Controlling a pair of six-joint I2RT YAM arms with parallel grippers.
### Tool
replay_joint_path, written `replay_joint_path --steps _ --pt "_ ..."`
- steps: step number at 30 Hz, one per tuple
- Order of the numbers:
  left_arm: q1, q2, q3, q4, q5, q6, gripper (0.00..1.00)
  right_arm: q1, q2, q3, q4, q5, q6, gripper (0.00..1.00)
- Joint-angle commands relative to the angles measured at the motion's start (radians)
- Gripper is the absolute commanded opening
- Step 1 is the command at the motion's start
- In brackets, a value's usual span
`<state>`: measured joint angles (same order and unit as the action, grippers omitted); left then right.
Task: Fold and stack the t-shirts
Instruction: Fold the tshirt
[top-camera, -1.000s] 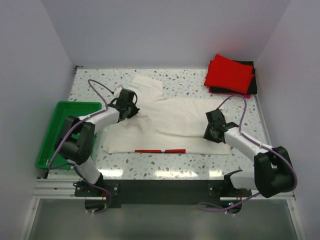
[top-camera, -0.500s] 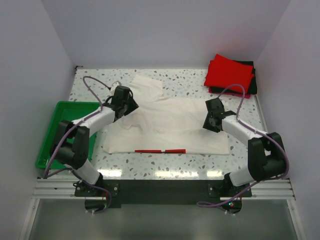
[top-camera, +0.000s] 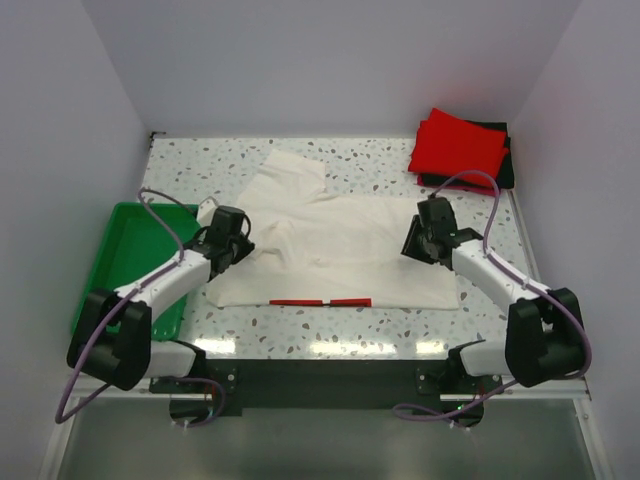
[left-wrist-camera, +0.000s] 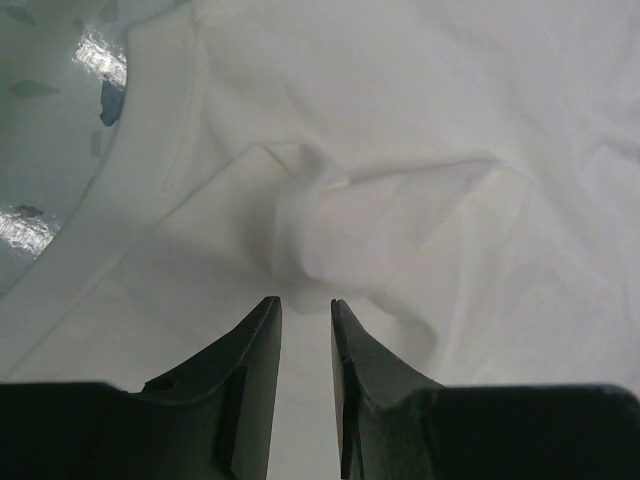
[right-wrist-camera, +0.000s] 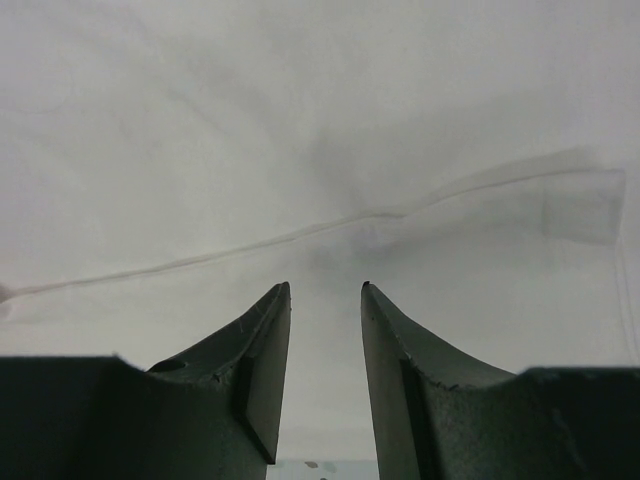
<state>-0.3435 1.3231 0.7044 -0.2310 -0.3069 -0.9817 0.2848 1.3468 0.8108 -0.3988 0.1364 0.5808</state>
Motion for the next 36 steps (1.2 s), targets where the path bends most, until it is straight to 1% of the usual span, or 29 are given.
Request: replay_joint_path --steps 1,3,4,6,8,11,12,15,16,18,22,25,26,29,32,33,35,36 --pt "-0.005 0.020 -0.022 0.018 -0.032 -0.025 0.31 0.013 -0.029 -0.019 0.075 -0.096 -0.022 0.39" --pt "-0.005 0.051 -0.010 0.036 -0.026 -0.012 0.33 0.022 -0.018 -0.006 0.106 -0.133 -0.035 0.40" --pt "-0.005 0.062 -0.002 0.048 -0.024 -0.006 0.37 0.025 -0.014 0.005 0.109 -0.135 -0.038 0.41" --pt "-0.003 0.085 0.027 0.058 -0.017 0.009 0.39 0.045 0.003 0.033 0.121 -0.159 -0.050 0.41" --pt "-0.002 0.122 0.059 0.073 -0.011 0.018 0.42 0.062 0.017 0.048 0.162 -0.187 -0.058 0.45" --pt "0.001 0.175 0.108 0.071 -0.005 0.026 0.44 0.080 0.078 0.114 0.212 -0.247 -0.070 0.48" --pt "0.003 0.198 0.119 0.068 -0.001 0.026 0.45 0.089 0.121 0.132 0.233 -0.264 -0.076 0.48" --pt "0.009 0.220 0.145 0.074 0.003 0.032 0.45 0.140 0.187 0.206 0.268 -0.285 -0.096 0.49" --pt "0.011 0.223 0.150 0.076 0.005 0.034 0.45 0.171 0.233 0.223 0.279 -0.290 -0.101 0.49" --pt "0.018 0.229 0.164 0.078 0.006 0.035 0.44 0.201 0.279 0.280 0.307 -0.296 -0.111 0.50" --pt "0.038 0.241 0.187 0.079 0.018 0.041 0.40 0.281 0.443 0.392 0.328 -0.308 -0.133 0.49" --pt "0.052 0.255 0.208 0.075 0.028 0.048 0.38 0.316 0.517 0.471 0.357 -0.317 -0.154 0.50" --pt "0.057 0.258 0.219 0.071 0.029 0.054 0.37 0.321 0.570 0.517 0.359 -0.323 -0.156 0.50" --pt "0.067 0.272 0.234 0.061 0.035 0.058 0.35 0.340 0.661 0.606 0.364 -0.345 -0.162 0.50" --pt "0.078 0.272 0.236 0.059 0.043 0.063 0.33 0.353 0.727 0.674 0.368 -0.351 -0.167 0.52" --pt "0.080 0.272 0.236 0.061 0.045 0.061 0.30 0.356 0.742 0.689 0.365 -0.350 -0.167 0.52" --pt "0.084 0.272 0.236 0.059 0.049 0.064 0.27 0.366 0.771 0.737 0.359 -0.357 -0.164 0.52" --pt "0.084 0.274 0.236 0.059 0.051 0.064 0.25 0.367 0.797 0.751 0.353 -0.359 -0.162 0.52"
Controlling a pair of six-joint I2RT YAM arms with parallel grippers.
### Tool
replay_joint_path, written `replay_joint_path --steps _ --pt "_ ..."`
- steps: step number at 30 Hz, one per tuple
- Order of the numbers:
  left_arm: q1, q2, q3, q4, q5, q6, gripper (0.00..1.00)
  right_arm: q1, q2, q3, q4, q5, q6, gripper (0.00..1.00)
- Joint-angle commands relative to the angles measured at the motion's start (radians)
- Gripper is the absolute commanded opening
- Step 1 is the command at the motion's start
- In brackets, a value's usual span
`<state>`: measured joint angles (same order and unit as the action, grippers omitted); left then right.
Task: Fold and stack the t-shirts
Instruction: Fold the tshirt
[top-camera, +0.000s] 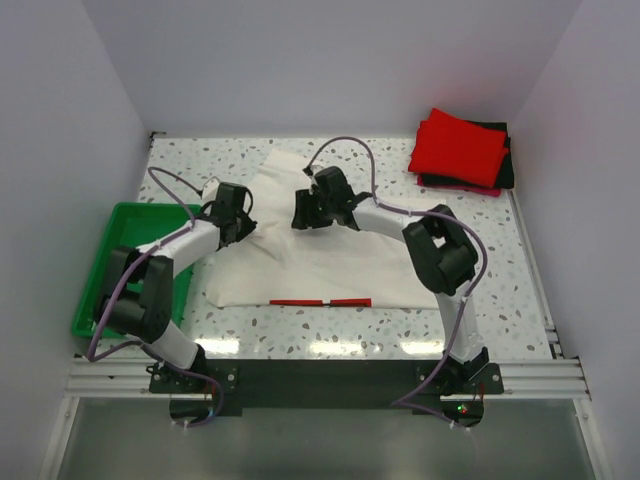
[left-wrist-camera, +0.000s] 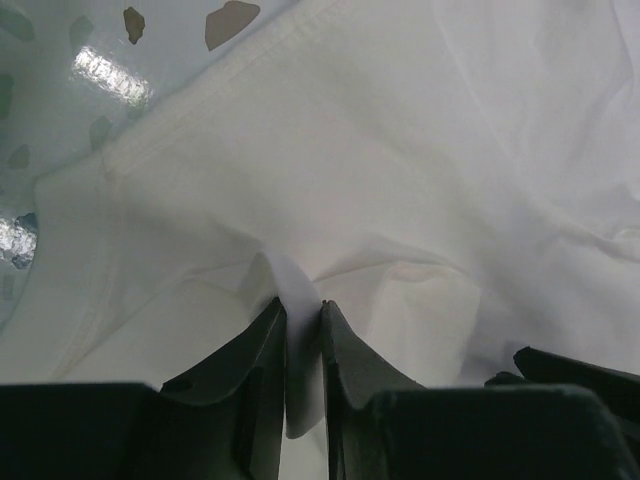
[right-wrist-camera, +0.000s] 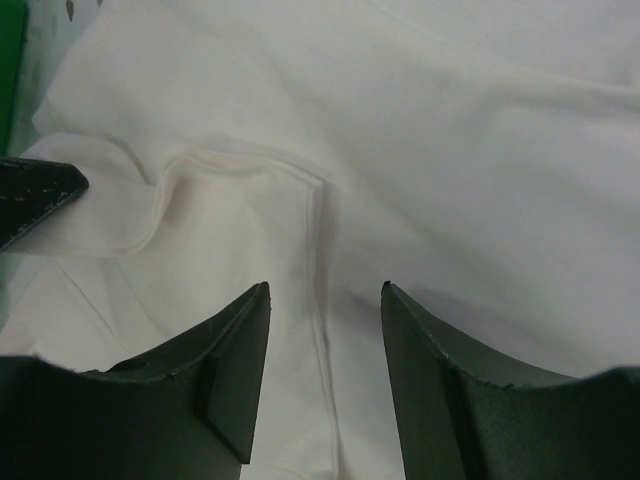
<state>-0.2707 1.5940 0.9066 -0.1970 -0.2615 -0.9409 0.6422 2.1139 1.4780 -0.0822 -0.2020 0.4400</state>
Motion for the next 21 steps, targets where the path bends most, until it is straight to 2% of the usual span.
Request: replay_joint_path --steps 1,6,17,21 --pt "0.011 0.003 0.034 0.024 0.007 0.024 0.22 0.016 0.044 0.099 0.030 -0.020 -0.018 0.52" --pt "0.013 -0.002 0.032 0.024 0.016 0.024 0.18 0.031 0.096 0.160 0.012 -0.008 -0.014 0.52" --pt "0.013 -0.019 0.021 0.025 0.027 0.021 0.16 0.040 0.159 0.211 0.029 -0.016 0.028 0.50" --pt "0.014 -0.025 0.018 0.024 0.028 0.022 0.15 0.040 0.170 0.228 0.038 -0.020 0.048 0.36"
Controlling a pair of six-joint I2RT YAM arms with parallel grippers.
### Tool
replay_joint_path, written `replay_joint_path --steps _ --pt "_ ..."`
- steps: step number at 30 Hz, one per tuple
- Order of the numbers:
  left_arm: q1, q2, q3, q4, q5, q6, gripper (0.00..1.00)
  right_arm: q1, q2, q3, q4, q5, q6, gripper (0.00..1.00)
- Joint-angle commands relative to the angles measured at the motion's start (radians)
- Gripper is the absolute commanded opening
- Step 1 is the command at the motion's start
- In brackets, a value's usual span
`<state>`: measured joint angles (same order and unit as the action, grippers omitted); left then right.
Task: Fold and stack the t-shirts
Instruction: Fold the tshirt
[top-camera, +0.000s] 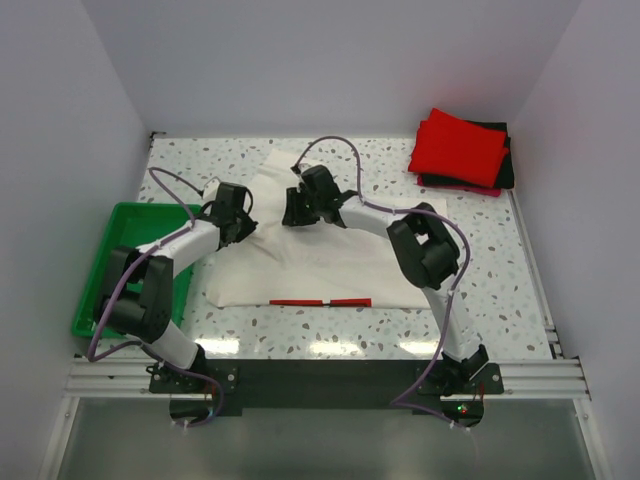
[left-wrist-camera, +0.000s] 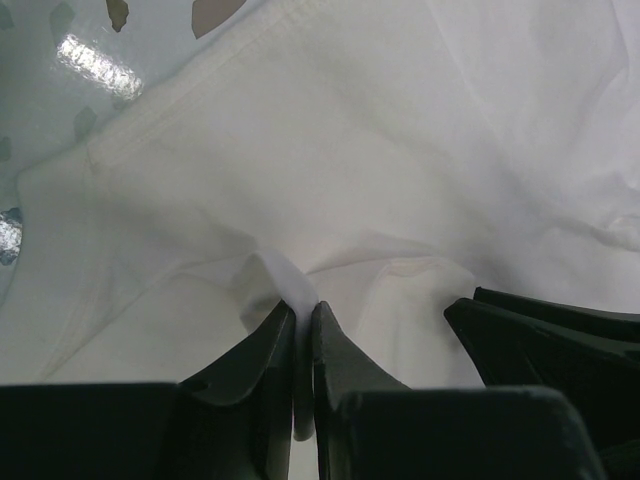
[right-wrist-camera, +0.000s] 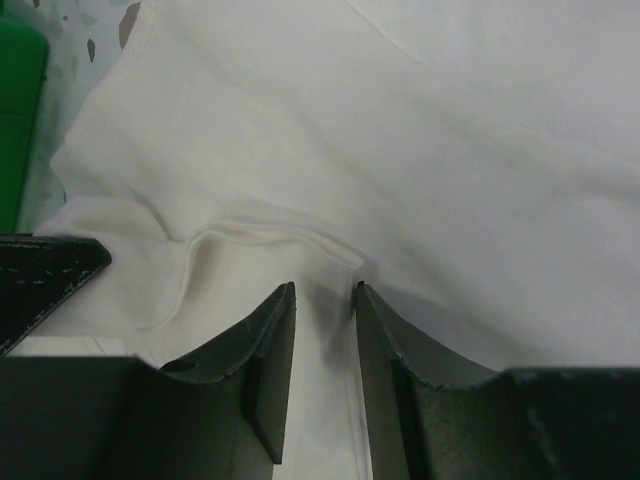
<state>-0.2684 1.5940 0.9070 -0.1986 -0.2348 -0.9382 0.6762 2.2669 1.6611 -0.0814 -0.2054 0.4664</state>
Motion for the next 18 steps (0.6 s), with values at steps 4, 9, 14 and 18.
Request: replay_joint_path --steps 4,9,14,18 --pt "0.011 -0.025 0.026 0.024 0.002 0.019 0.14 0.006 0.014 0.039 0.051 -0.026 0.037 0.21" --pt "0.011 -0.023 0.030 0.018 -0.001 0.018 0.10 0.006 -0.035 -0.012 0.075 0.003 0.041 0.04" --pt "0.014 -0.026 0.032 0.014 -0.008 0.016 0.09 0.006 -0.122 -0.112 0.137 0.052 0.048 0.00" --pt "0.023 -0.022 0.049 0.013 -0.005 0.018 0.07 0.006 -0.194 -0.179 0.169 0.115 0.048 0.00"
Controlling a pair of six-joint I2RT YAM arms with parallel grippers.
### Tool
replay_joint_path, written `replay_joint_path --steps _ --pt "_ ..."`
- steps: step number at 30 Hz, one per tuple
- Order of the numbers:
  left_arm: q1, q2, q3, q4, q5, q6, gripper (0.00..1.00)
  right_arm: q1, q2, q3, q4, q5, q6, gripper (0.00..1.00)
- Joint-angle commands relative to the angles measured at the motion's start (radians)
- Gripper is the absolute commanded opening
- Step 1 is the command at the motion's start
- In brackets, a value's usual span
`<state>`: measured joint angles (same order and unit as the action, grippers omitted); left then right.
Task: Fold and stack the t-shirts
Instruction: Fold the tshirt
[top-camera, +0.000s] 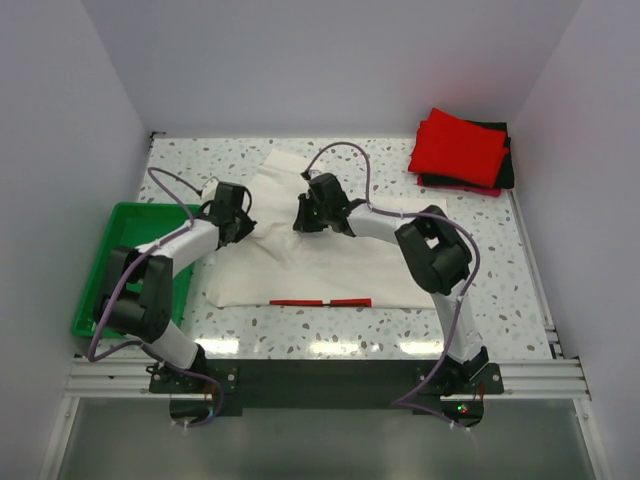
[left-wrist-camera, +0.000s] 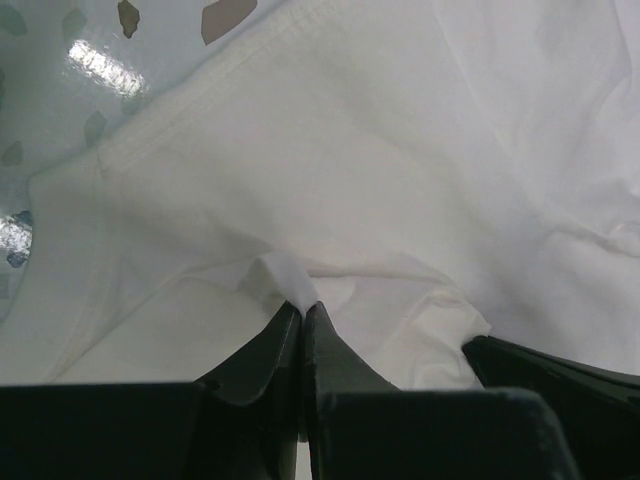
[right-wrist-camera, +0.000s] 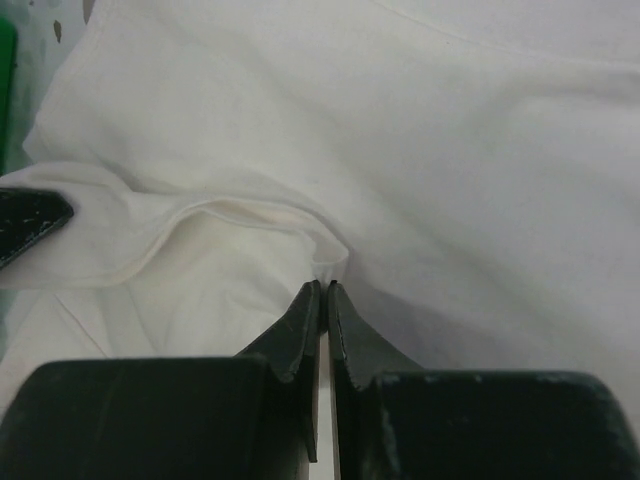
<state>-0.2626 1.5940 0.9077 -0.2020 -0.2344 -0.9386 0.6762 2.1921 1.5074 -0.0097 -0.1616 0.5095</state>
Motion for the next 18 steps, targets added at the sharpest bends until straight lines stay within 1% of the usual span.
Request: replay_joint_path --steps 1,6,14,15,17,18 --pt "0.017 -0.019 0.054 0.016 -0.005 0.021 0.07 0.006 -0.129 -0.050 0.103 0.079 0.006 0.00" --pt "0.023 0.004 0.098 0.010 -0.006 0.030 0.07 0.006 -0.169 -0.096 0.131 0.112 0.006 0.00" --pt "0.036 0.063 0.155 0.006 0.000 0.047 0.08 0.005 -0.167 -0.081 0.109 0.149 -0.011 0.00" --pt "0.037 0.069 0.161 0.009 0.006 0.049 0.08 0.005 -0.166 -0.078 0.106 0.152 -0.014 0.00" --pt "0.042 0.083 0.165 0.013 0.015 0.052 0.13 0.005 -0.164 -0.075 0.097 0.158 -0.017 0.03" --pt "0.043 0.086 0.165 0.016 0.018 0.057 0.19 0.005 -0.163 -0.072 0.096 0.158 -0.019 0.04"
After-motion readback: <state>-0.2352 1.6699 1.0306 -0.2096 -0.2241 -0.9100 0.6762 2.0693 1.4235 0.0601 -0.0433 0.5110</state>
